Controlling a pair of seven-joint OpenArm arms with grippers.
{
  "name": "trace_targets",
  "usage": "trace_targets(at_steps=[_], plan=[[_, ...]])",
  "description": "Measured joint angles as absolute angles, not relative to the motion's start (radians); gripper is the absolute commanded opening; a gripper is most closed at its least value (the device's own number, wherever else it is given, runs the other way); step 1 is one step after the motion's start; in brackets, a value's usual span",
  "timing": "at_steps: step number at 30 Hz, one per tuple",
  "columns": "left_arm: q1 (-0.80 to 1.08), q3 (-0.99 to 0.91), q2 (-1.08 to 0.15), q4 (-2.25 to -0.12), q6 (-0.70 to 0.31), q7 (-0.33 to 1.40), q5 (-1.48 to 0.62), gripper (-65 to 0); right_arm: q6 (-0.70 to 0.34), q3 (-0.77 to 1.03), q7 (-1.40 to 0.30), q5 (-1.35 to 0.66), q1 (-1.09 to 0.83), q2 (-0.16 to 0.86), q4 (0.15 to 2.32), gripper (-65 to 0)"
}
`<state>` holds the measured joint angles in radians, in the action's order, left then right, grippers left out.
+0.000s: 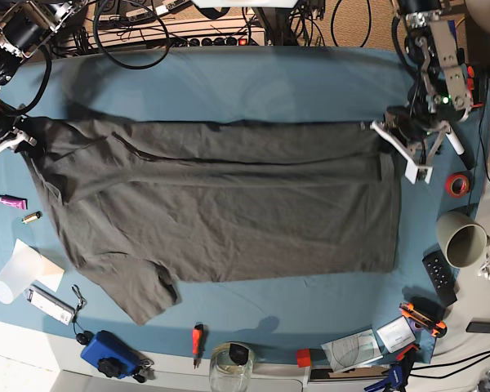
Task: Fold the T-shirt properly
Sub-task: 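Drag the folded shirt toward the robot with both grippers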
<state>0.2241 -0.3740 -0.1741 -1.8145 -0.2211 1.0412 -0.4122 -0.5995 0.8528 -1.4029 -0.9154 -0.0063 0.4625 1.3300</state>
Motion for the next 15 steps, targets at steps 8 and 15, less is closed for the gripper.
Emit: trace_targets(at_steps=[8, 15], plan=[[0.325, -0.374, -0.197, -1.894, -0.229, 1.055, -0.432, -65.0, -0.599, 0.855, -1.402, -0.916, -0.095, 0.462, 1.33, -65.0], [0.394, -0.374, -0.208, -1.958, -0.229, 1.077, -0.421, -65.0, -0.6, 0.935, -1.412, -0.918, -0.155, 0.46, 1.331, -65.0]])
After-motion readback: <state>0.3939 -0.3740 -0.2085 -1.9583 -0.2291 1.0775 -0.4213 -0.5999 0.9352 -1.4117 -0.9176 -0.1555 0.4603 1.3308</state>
